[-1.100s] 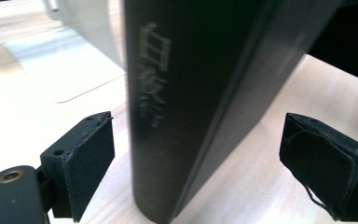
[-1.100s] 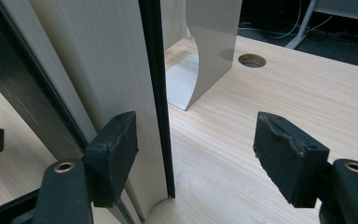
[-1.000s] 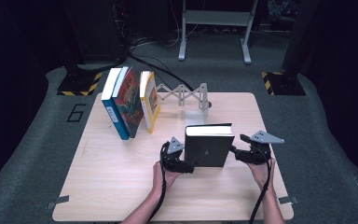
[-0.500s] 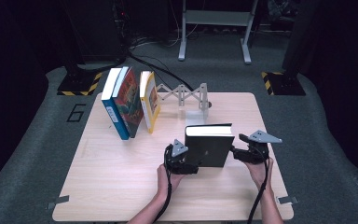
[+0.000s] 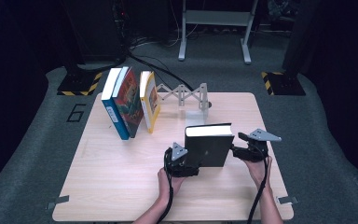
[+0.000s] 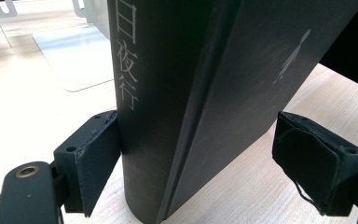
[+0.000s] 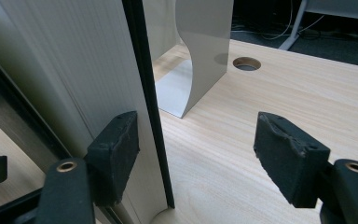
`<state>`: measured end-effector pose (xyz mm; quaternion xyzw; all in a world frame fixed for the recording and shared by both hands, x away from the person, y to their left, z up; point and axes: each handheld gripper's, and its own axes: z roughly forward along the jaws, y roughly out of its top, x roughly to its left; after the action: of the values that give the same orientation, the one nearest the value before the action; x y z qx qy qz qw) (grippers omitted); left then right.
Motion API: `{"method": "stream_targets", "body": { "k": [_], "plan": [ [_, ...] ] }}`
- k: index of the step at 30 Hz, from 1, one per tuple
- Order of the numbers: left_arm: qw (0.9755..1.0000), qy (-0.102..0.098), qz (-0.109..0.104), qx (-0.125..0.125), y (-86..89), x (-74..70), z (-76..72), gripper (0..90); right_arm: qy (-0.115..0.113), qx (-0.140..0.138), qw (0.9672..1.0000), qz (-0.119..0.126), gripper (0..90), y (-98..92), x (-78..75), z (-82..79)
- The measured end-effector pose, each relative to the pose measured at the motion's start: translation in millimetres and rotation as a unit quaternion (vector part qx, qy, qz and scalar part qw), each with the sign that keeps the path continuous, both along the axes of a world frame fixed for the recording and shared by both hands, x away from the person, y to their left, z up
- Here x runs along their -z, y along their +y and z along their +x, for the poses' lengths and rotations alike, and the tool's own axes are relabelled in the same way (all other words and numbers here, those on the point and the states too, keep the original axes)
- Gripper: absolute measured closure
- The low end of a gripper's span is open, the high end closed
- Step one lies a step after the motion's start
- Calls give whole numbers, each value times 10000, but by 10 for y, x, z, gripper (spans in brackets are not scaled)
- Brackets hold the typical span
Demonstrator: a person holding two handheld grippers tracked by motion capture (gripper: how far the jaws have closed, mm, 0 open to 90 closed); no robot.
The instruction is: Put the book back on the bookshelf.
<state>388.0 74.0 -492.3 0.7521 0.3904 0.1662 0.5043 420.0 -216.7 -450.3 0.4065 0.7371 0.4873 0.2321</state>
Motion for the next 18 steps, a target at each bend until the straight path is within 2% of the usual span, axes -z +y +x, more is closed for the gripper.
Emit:
{"method": "stream_targets", "body": {
  "k": [2,3,4,5,8,11,16,18],
  "plan": [
    [10000,-4,51,28,11,-2,-7,155,2,-2,10000,14,305,5,1,6],
    [10000,-6,-18,-8,4,2,-14,155,-18,-4,10000,1,305,6,2,17],
    [10000,9,58,54,20,-4,-20,155,-22,-2,10000,8,307,7,2,26],
    [10000,-10,-35,-2,8,6,-27,155,-15,-12,10000,28,306,9,4,33],
    [10000,11,22,78,33,2,-33,158,3,-32,10000,48,300,9,8,67],
    [9998,-7,-154,131,83,-10,7,181,-7,-42,10000,31,284,1,7,72],
    [9993,-78,-245,259,149,-101,130,165,-3,-15,10000,15,269,-22,2,39],
    [9989,-42,-307,363,157,-136,167,166,-32,2,10000,31,268,-30,3,32]
  ]
}}
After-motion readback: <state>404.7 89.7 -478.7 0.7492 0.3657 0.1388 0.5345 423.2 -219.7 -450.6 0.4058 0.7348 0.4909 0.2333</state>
